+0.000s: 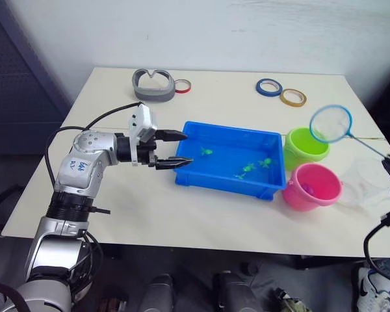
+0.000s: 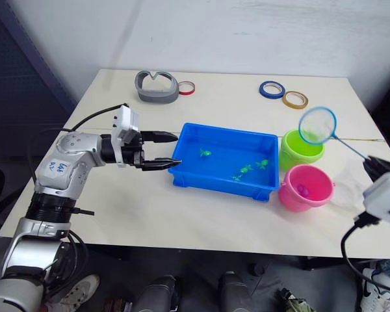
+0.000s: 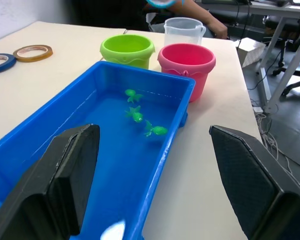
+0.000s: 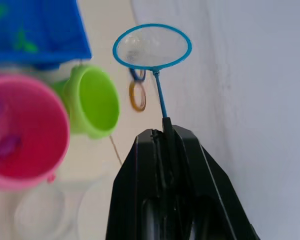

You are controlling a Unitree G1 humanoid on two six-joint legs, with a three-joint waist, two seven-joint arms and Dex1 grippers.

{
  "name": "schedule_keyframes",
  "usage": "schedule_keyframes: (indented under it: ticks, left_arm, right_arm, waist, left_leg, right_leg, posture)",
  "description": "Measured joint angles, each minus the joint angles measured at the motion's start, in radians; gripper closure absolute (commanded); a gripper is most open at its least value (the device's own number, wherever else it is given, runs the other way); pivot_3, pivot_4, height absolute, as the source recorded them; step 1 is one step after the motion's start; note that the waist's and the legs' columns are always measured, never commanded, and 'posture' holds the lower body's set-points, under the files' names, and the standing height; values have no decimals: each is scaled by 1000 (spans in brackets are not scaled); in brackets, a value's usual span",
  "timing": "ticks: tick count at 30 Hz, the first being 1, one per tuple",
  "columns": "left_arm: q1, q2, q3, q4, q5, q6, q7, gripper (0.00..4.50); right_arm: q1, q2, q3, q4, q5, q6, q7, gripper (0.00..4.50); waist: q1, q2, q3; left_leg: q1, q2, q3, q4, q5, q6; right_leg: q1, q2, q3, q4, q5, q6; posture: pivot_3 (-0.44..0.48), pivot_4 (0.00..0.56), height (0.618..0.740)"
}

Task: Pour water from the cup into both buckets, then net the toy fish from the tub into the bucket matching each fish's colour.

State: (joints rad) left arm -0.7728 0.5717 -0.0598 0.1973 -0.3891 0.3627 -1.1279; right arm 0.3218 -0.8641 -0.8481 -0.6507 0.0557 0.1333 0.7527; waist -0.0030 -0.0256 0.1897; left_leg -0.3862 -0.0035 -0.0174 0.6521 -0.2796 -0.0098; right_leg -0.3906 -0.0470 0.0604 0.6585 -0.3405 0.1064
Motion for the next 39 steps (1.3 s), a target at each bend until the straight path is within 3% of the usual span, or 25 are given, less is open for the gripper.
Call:
schedule_keyframes:
  ticks: [2,10,17,22,30,39]
  left_arm:
    - [-1,4,8,6,0,-3,1,659]
    - [34,28,23,-23,1,6,17,659]
    - [52,38,36,-55,0,28,31,659]
    - [57,38,43,-68,-1,37,39,659]
    - [72,54,32,-70,12,42,33,659]
    - [78,71,12,-108,12,101,12,659]
  right_arm:
    - [-33,-9,29,-43,69,129,6,4500]
    - [-243,-94,124,-111,509,978,-14,4500]
    - [-463,-21,140,-123,725,1358,-102,4500]
    - [-522,52,179,-125,757,1467,-177,4500]
    - [-537,136,270,-92,746,1476,-319,4500]
    - [-537,155,303,-42,740,1476,-421,4500]
  waist:
    - [0,0,0]
    - [-1,0,0]
    - [1,0,0]
    - [1,0,0]
    - [-2,0,0]
    - [-1,0,0]
  left_leg:
    - [0,0,0,0,0,0]
    - [-1,-1,-1,0,0,0]
    - [-3,-1,-1,0,0,1]
    - [-4,-2,-1,-1,0,1]
    - [-4,-2,-1,-2,0,1]
    - [-4,-2,-1,-3,0,1]
  right_leg:
    - [0,-1,0,0,0,0]
    - [-1,-7,0,0,0,0]
    - [-2,-8,-1,-2,0,0]
    - [-3,-9,-1,-2,0,0]
    - [-4,-9,-1,-2,0,0]
    - [-4,-9,-1,-4,0,0]
  posture:
    - [0,150,740]
    - [0,150,740]
    - [0,150,740]
    - [0,150,740]
    - [0,150,740]
    - [0,150,740]
